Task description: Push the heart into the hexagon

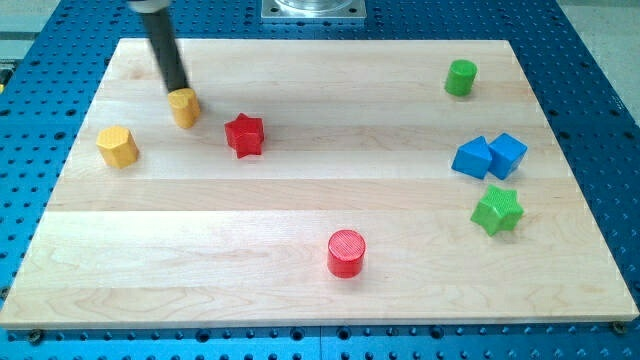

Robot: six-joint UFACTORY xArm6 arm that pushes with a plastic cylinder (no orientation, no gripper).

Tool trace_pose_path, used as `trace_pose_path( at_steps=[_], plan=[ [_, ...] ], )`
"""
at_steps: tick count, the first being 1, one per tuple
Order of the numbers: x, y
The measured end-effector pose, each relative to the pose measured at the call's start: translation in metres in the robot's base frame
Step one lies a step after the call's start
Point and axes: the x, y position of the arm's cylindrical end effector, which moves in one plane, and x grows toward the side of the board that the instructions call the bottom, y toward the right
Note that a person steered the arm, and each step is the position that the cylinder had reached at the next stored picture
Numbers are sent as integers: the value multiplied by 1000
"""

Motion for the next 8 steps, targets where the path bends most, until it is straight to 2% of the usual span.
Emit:
trace_pose_path(
  at_steps=[1,2,3,4,5,6,8],
  plan=[
    [14,29],
    [41,-45],
    [42,-59],
    [-1,-70],
    [31,-92],
    [48,-87],
    [48,-79]
  ],
)
